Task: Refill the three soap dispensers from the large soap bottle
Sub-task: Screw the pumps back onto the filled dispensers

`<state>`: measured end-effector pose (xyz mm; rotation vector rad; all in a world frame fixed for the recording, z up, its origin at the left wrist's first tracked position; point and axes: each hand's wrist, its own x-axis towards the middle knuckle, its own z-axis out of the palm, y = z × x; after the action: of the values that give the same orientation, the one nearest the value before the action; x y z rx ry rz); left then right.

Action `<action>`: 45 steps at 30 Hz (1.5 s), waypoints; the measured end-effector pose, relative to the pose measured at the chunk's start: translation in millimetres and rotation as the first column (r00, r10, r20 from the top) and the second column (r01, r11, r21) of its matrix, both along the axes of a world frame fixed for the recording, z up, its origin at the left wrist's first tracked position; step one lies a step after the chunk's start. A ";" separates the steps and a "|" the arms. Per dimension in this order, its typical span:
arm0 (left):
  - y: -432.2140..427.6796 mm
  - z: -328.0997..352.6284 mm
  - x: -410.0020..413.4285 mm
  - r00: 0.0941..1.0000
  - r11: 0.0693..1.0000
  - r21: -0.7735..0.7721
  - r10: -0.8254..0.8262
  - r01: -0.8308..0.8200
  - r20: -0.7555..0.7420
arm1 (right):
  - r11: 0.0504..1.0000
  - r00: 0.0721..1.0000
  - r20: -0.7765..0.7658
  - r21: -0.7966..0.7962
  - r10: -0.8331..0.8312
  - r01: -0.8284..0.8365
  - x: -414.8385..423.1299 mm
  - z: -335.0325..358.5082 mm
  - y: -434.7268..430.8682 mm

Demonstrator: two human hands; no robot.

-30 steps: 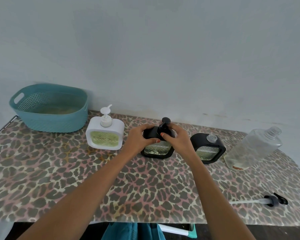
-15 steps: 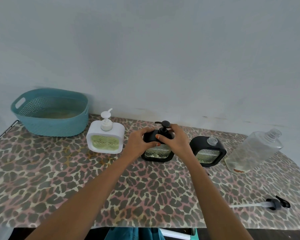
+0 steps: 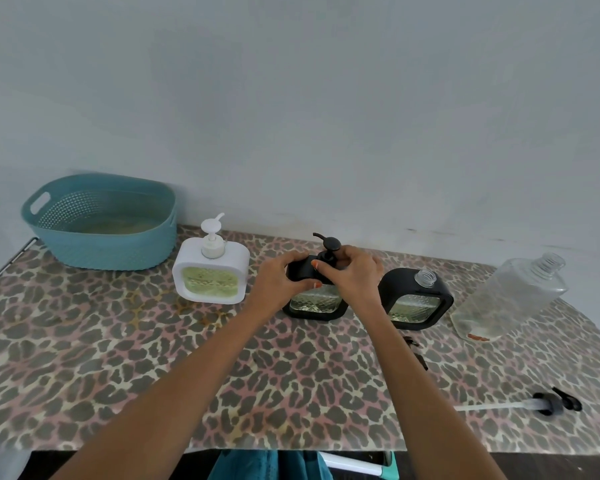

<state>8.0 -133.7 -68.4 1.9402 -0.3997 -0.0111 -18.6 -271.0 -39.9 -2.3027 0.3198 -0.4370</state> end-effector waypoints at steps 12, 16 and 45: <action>-2.4 2.2 -3.4 1.000 1.000 -0.005 0.017 -0.017 0.005 | 0.973 0.973 0.102 -0.082 -0.206 0.215 -1.0 -6.9 14.7; -2.8 2.0 -3.9 1.000 1.000 -0.005 0.024 -0.024 -0.003 | 0.965 0.962 0.131 -0.078 -0.240 0.251 -2.4 -7.9 18.5; -0.1 18.3 -51.7 0.978 0.978 0.164 0.097 -0.127 0.182 | 0.977 0.974 0.081 0.040 -0.210 0.207 -83.2 -7.9 -47.4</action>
<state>-43.7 -133.7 -50.1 2.1434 -0.4142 0.2040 -101.8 -318.3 -47.8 -2.2210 0.5259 -0.6281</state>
